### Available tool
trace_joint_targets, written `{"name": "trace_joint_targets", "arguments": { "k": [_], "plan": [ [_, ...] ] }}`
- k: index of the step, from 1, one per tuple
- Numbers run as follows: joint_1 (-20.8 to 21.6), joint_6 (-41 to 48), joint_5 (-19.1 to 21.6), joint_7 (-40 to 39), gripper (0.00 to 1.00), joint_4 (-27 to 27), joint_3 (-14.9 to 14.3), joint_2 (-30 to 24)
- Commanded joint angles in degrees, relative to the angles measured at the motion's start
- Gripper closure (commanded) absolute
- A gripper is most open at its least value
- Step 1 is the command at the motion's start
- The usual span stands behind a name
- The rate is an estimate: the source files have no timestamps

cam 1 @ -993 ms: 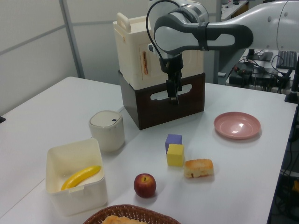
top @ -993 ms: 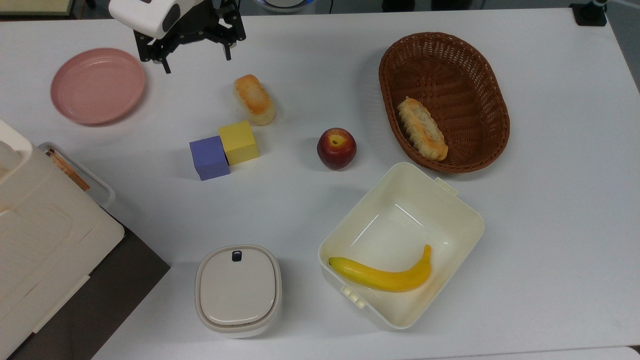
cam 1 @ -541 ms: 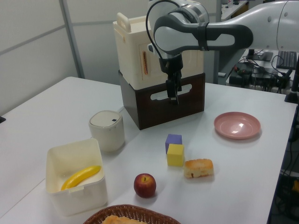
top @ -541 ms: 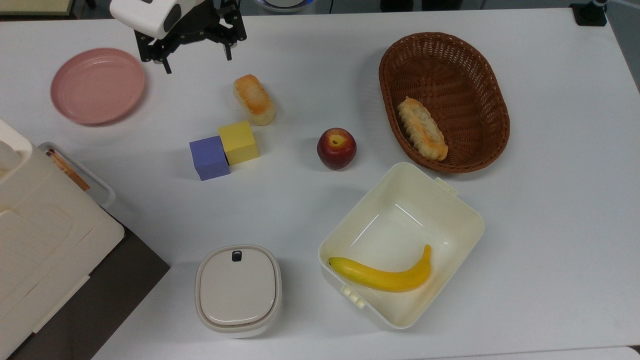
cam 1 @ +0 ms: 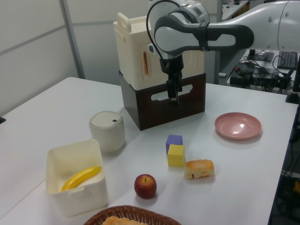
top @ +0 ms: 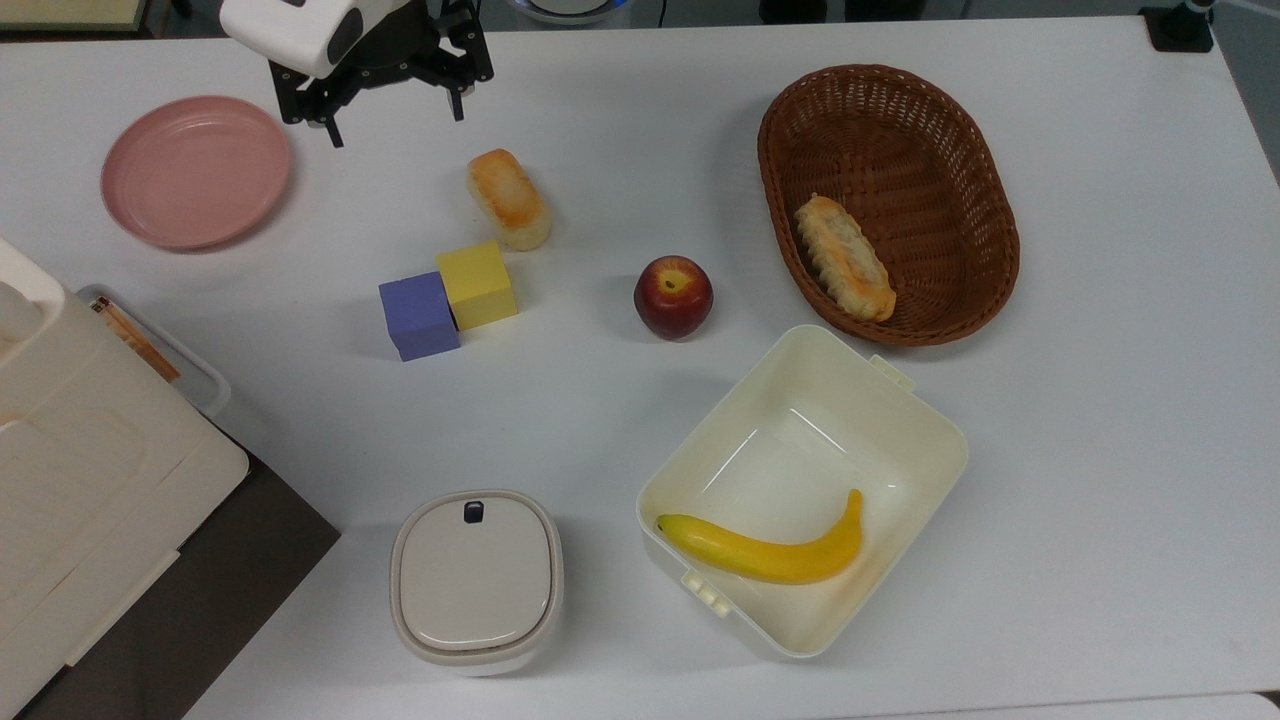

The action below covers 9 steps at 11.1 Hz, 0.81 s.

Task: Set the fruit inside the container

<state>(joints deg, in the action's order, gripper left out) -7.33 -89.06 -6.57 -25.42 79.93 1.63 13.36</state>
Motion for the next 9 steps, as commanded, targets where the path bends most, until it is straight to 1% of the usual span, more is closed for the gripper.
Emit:
{"name": "trace_joint_targets", "arguments": {
  "k": [1, 9],
  "plan": [
    [0.13, -1.11, 0.42, 0.55, 0.0, 1.54, 0.13, -1.23],
    [-0.14, -1.2, 1.13, 0.64, 0.0, 1.45, 0.22, -1.05]
  ]
}}
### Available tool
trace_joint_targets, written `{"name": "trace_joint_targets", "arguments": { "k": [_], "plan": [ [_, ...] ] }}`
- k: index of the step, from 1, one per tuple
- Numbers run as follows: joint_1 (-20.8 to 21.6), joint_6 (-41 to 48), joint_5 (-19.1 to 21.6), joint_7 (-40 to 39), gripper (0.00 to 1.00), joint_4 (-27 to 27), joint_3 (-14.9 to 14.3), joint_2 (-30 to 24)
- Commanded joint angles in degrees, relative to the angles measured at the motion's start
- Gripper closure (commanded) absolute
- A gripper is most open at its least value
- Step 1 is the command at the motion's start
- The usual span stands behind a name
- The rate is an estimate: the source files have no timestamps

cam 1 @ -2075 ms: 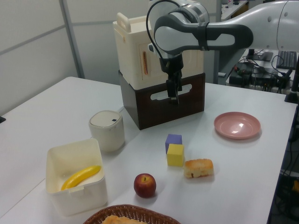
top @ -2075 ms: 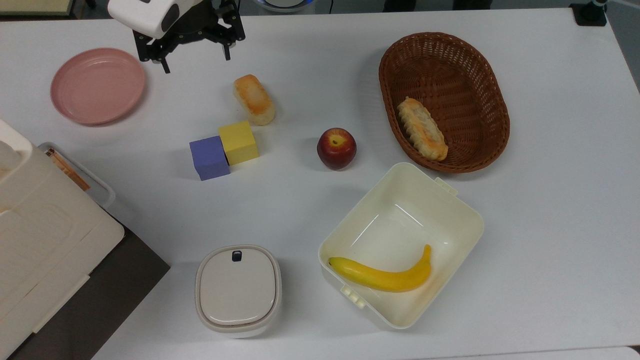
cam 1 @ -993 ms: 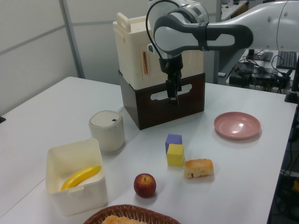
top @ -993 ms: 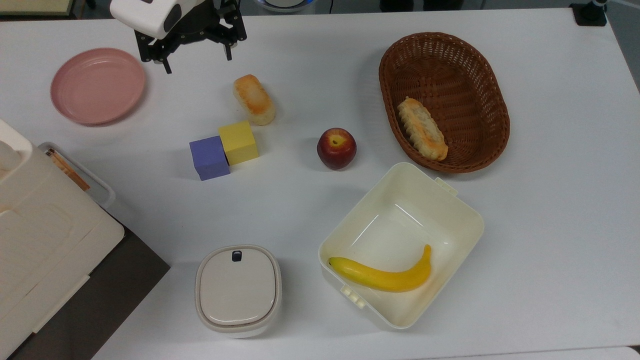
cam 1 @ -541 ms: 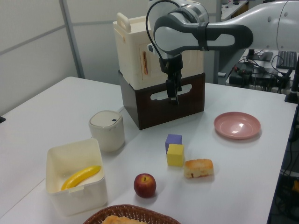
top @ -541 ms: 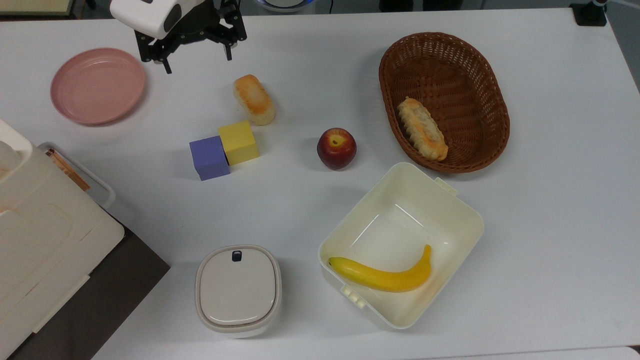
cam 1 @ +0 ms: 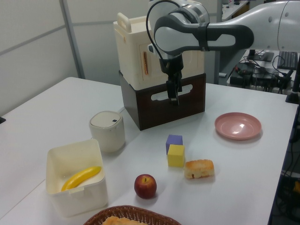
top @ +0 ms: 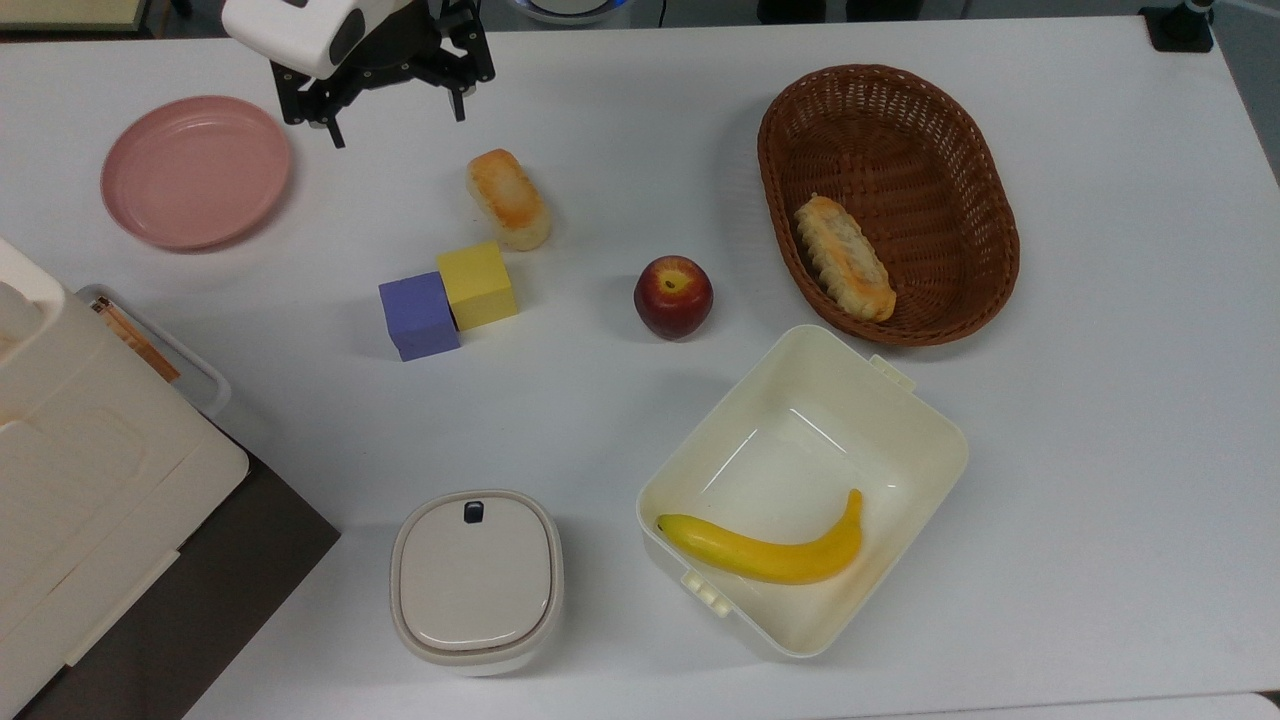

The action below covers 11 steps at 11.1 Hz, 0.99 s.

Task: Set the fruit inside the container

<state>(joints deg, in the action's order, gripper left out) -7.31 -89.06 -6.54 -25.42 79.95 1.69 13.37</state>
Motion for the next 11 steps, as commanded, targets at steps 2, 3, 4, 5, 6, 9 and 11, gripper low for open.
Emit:
{"name": "trace_joint_targets", "arguments": {
  "k": [2, 3, 4, 5, 6, 9, 11],
  "plan": [
    [0.19, -0.85, 1.09, 0.64, 0.0, 1.61, 0.15, -1.07],
    [0.19, -1.02, 1.18, 0.73, 0.0, 1.61, 0.33, -0.98],
    [0.19, -1.11, 1.18, 0.73, 0.0, 1.61, 0.42, -0.89],
    [0.19, -1.02, 1.18, 0.73, 0.0, 1.61, 0.59, -0.72],
    [0.28, -1.11, 1.18, 0.73, 0.0, 1.61, 0.77, -0.54],
    [2.82, -0.85, 1.18, 1.34, 0.0, 2.67, 0.86, 0.16],
    [5.36, -1.55, 1.53, 7.9, 0.0, 2.93, 0.86, 2.17]
  ]
}}
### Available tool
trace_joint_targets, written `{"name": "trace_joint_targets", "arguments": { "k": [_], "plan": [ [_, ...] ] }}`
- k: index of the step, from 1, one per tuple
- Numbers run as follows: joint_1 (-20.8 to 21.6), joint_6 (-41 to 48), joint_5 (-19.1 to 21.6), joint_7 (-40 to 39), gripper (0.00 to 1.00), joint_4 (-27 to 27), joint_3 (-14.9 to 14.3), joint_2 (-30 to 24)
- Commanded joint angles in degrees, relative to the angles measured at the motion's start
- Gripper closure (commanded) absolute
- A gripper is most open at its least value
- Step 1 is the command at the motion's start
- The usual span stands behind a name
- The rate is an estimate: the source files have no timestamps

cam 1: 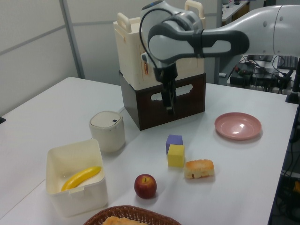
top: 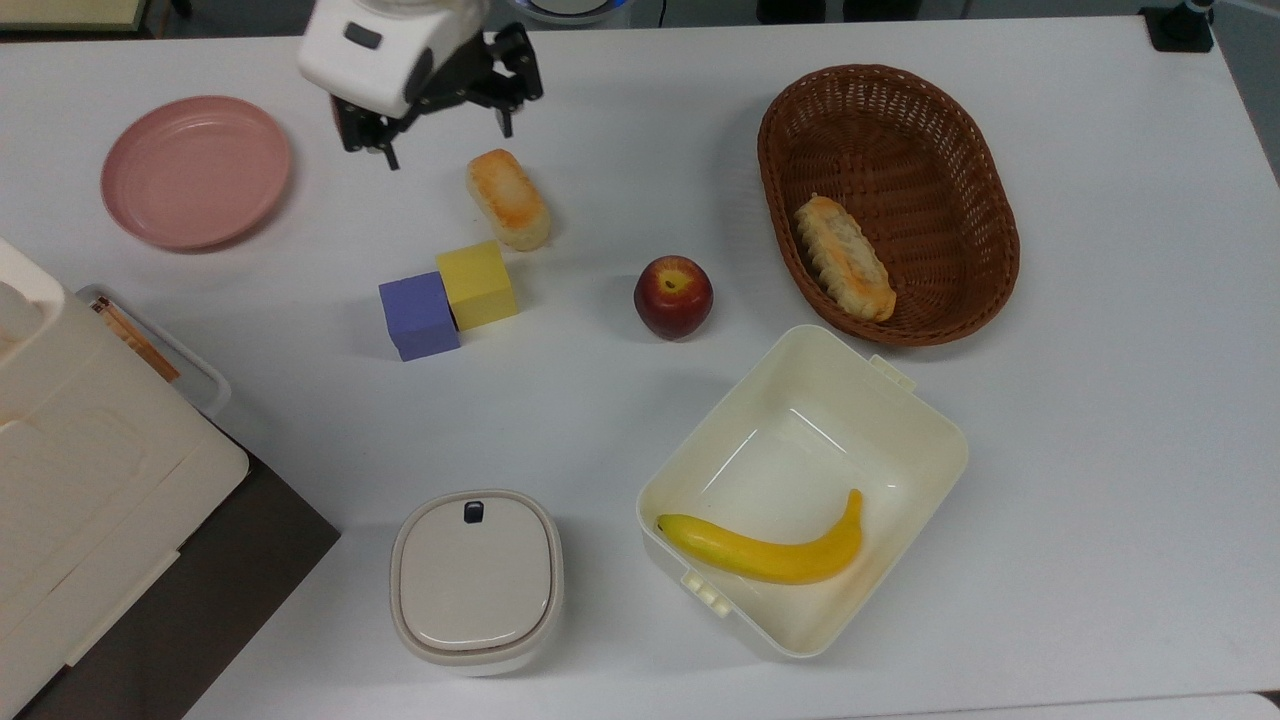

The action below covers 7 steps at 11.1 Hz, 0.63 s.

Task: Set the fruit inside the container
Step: 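Move the gripper over the red apple and lower it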

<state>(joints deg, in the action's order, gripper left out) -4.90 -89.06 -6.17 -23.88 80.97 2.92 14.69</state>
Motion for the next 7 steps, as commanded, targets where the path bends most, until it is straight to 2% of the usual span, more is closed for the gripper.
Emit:
{"name": "trace_joint_targets", "arguments": {
  "k": [1, 5, 7],
  "plan": [
    [4.27, -2.42, 2.03, 10.48, 0.0, 1.91, -0.37, 1.91],
    [12.44, -7.77, 3.0, 25.52, 0.0, 2.0, -0.37, 9.55],
    [14.82, -12.51, 4.93, 30.8, 0.0, 3.04, -0.37, 11.84]
  ]
}}
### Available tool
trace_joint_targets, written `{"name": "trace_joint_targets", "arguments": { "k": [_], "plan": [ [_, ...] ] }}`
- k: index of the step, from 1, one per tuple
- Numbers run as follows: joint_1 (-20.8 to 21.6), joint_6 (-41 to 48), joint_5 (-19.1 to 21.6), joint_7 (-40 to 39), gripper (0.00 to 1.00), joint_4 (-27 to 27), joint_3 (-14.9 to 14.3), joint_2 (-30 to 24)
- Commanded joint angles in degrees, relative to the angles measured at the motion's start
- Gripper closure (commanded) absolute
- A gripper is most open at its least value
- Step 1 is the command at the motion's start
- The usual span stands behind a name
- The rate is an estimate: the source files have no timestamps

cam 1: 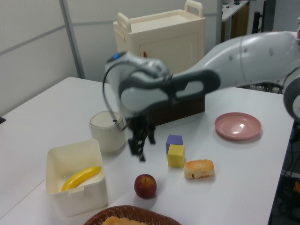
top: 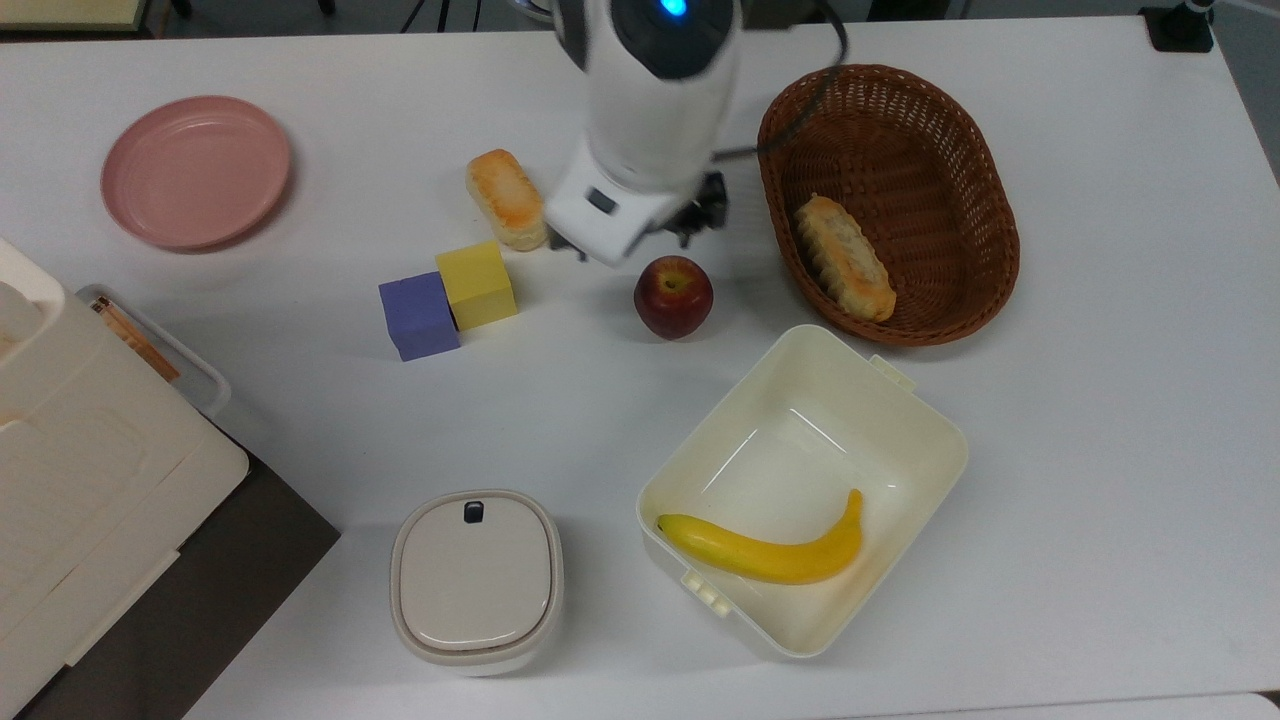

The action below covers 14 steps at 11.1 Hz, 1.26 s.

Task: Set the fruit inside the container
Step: 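Move the gripper over the red apple and lower it, then close the gripper around the red apple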

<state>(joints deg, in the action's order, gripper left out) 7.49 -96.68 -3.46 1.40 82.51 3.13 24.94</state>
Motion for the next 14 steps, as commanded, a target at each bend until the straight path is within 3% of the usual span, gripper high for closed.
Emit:
{"name": "trace_joint_targets", "arguments": {
  "k": [1, 5, 10, 12, 13, 14],
  "plan": [
    [3.4, -7.62, 2.32, 7.28, 0.0, 3.08, -0.58, 2.21],
    [4.29, -9.49, 1.26, 7.48, 0.0, 3.79, -0.67, 4.41],
    [4.29, -9.4, -3.48, 7.13, 0.0, 4.58, -0.84, 6.26],
    [4.2, -8.71, -3.22, 7.3, 0.54, 4.33, -0.76, 5.91],
    [4.29, -8.53, -2.87, 7.65, 0.76, 4.15, -0.75, 5.3],
    [4.03, -8.18, -2.69, 7.74, 0.81, 3.63, -0.75, 3.9]
  ]
}}
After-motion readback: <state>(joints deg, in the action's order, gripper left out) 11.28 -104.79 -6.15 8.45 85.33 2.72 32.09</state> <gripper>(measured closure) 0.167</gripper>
